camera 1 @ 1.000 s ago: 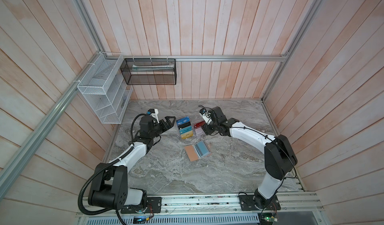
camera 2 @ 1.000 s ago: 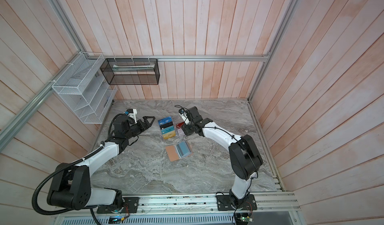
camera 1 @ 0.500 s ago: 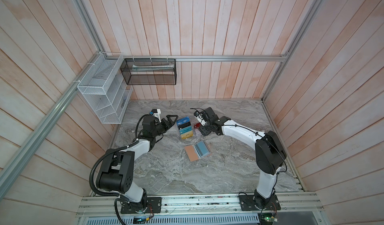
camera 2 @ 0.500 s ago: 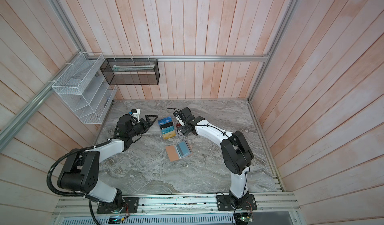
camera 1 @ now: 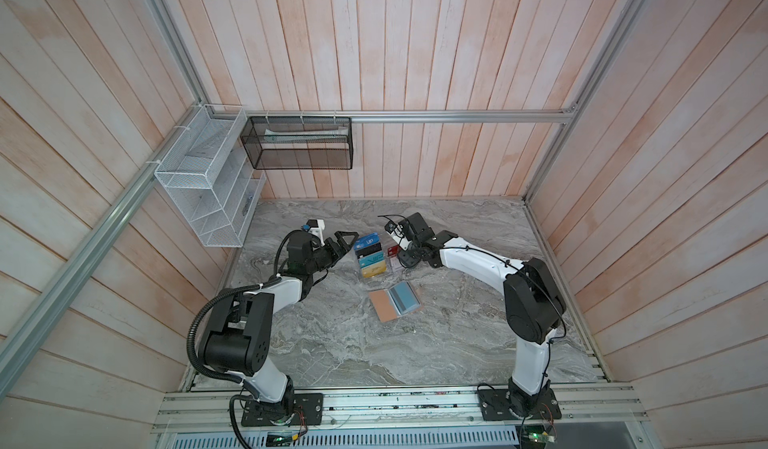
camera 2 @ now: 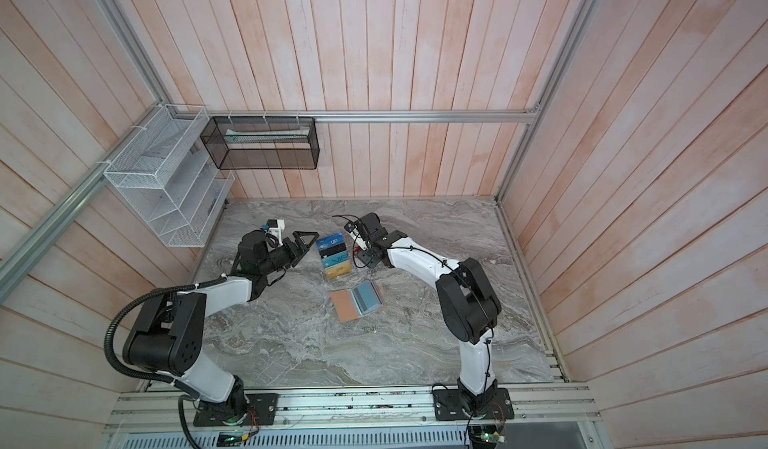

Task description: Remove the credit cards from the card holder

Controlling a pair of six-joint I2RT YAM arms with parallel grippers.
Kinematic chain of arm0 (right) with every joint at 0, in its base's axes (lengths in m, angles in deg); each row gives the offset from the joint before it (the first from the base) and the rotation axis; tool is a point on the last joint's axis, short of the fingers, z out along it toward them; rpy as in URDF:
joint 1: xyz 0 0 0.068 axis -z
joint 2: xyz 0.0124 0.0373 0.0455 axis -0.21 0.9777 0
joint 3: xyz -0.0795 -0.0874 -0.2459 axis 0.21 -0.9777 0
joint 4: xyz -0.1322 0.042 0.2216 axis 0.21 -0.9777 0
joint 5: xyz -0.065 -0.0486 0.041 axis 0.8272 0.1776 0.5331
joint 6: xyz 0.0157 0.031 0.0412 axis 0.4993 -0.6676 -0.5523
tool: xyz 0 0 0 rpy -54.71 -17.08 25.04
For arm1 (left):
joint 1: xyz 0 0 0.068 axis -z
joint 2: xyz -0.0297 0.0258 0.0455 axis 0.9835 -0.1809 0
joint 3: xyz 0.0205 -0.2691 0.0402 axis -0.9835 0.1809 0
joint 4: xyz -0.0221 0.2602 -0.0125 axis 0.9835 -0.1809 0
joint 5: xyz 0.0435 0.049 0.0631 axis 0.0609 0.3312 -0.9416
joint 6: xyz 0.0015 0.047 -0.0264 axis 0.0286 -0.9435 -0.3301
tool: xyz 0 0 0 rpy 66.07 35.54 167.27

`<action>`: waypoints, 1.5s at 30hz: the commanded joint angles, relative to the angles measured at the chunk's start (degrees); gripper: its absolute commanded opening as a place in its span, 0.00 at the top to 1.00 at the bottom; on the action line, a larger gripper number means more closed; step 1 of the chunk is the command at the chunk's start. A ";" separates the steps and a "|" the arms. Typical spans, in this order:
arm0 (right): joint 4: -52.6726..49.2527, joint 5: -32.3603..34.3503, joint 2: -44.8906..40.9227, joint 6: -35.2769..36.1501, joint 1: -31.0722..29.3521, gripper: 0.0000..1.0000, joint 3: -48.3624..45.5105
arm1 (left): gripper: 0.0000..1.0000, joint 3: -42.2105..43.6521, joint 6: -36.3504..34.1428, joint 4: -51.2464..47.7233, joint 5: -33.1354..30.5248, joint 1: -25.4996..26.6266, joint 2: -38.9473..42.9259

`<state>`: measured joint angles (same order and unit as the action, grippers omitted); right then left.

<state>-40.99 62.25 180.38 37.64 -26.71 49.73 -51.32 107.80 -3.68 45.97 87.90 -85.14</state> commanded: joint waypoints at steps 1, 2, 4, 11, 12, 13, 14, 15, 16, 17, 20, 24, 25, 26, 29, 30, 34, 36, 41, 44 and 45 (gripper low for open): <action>0.17 -0.62 1.85 2.26 0.31 0.34 2.45 | 0.00 -2.09 0.02 2.01 1.69 0.06 -1.14; 0.02 -0.66 2.15 2.55 0.34 0.34 2.90 | 0.00 -2.29 -0.02 1.94 1.86 0.06 -1.38; -0.44 -0.63 2.93 3.15 0.50 0.36 4.09 | 0.00 -2.78 -0.07 1.94 2.14 0.08 -1.74; -1.19 -1.90 4.51 4.86 0.80 0.46 5.84 | 0.00 -4.14 0.06 1.94 3.29 0.04 -3.36; -1.44 -1.96 4.69 5.06 0.87 0.47 6.03 | 0.00 -4.28 0.06 2.03 3.38 0.05 -3.62; -1.80 -2.38 4.82 4.96 1.00 0.48 6.20 | 0.00 -4.56 0.11 2.03 3.47 0.03 -3.89; -1.87 -2.90 4.74 4.95 1.07 0.49 6.21 | 0.00 -4.67 0.07 2.03 3.47 0.06 -4.13; -1.82 -3.37 4.65 4.97 1.16 0.50 6.04 | 0.00 -4.92 0.11 2.12 3.62 0.10 -4.48; -1.68 -3.79 4.55 4.97 1.13 0.51 5.90 | 0.00 -5.13 0.19 2.24 3.73 0.04 -4.78; -1.54 -4.25 4.47 5.07 1.30 0.52 5.66 | 0.00 -5.29 0.22 2.27 3.89 0.04 -5.04; -1.58 -5.16 4.72 5.34 1.31 0.55 5.51 | 0.00 -5.73 0.50 2.47 4.17 0.10 -5.54; -1.69 -6.44 5.25 5.56 1.70 0.59 6.01 | 0.00 -6.18 0.50 2.21 4.41 0.10 -5.76; -1.74 -6.57 5.42 5.61 1.79 0.60 6.17 | 0.00 -6.24 0.46 2.21 4.52 0.03 -5.84; -1.85 -6.68 5.65 5.71 1.76 0.61 6.41 | 0.00 -6.26 0.46 2.13 4.60 0.04 -5.88; -2.54 -7.43 6.09 6.00 1.79 0.64 6.99 | 0.00 -6.52 0.15 1.70 4.78 0.07 -6.01; -2.64 -7.61 6.27 6.15 1.76 0.65 7.14 | 0.00 -6.73 0.03 1.60 4.87 0.04 -6.09; -2.75 -8.12 6.58 6.35 1.92 0.70 7.30 | 0.00 -7.64 0.15 1.61 5.92 0.12 -6.81; -2.83 -8.42 6.66 6.35 2.00 0.72 7.43 | 0.00 -7.96 0.37 1.70 6.19 0.04 -7.14; -2.89 -9.40 6.18 6.43 2.03 0.75 7.41 | 0.00 -9.14 0.11 1.33 6.87 0.07 -8.04; -2.08 -10.12 5.86 6.73 2.45 0.78 6.95 | 0.00 -9.86 0.06 1.16 7.22 0.03 -8.73; -1.91 -10.48 5.83 6.75 2.64 0.78 7.16 | 0.00 -10.03 0.24 1.36 7.40 0.05 -8.95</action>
<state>-42.41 53.59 186.00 44.20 -24.63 55.54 -59.84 108.20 -3.05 51.82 87.90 -92.88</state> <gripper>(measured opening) 0.222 0.999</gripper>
